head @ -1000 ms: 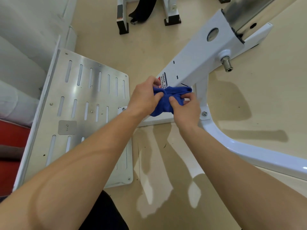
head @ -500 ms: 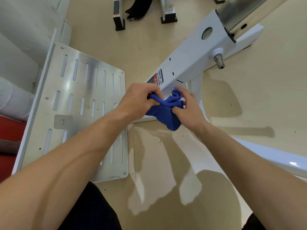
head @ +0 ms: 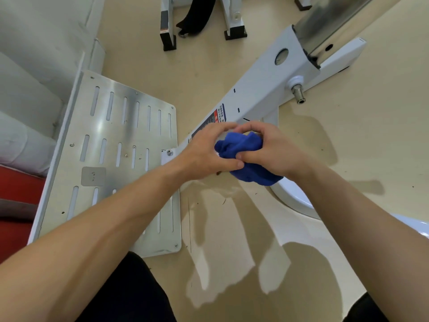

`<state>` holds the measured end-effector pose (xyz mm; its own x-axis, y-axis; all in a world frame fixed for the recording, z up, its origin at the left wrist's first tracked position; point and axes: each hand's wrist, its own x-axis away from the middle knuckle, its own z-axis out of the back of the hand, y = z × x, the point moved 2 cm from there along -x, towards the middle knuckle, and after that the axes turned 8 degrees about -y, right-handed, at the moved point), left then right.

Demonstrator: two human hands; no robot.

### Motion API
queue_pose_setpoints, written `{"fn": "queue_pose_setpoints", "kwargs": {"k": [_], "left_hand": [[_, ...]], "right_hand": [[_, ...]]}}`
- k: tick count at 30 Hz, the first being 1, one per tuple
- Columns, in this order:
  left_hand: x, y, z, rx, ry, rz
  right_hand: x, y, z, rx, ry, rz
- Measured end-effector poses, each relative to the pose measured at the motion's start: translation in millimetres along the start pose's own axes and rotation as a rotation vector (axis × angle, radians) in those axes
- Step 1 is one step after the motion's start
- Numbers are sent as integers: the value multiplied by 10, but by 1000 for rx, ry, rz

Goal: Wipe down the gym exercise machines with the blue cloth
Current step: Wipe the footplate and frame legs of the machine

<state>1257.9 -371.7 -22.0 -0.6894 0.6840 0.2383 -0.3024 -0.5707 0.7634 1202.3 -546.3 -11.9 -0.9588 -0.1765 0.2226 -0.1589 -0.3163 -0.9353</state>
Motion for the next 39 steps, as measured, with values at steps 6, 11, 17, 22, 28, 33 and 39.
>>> {"fn": "queue_pose_setpoints", "kwargs": {"k": [6, 11, 17, 22, 28, 33, 39], "left_hand": [[-120, 186, 26, 83, -42, 36], [-210, 281, -27, 149, 24, 55], [-245, 255, 1, 221, 67, 100], [-287, 265, 197, 62, 308, 104], [-525, 435, 473, -4, 539, 36], [-807, 463, 528, -230, 688, 4], [-994, 466, 293, -286, 710, 21]], "right_hand": [[55, 55, 147, 11, 55, -9], [75, 193, 229, 59, 189, 3], [99, 263, 271, 5, 192, 100], [147, 542, 398, 240, 154, -116], [130, 763, 534, 612, 253, -463], [6, 633, 492, 233, 654, -321], [-228, 510, 255, -331, 900, -66]]}}
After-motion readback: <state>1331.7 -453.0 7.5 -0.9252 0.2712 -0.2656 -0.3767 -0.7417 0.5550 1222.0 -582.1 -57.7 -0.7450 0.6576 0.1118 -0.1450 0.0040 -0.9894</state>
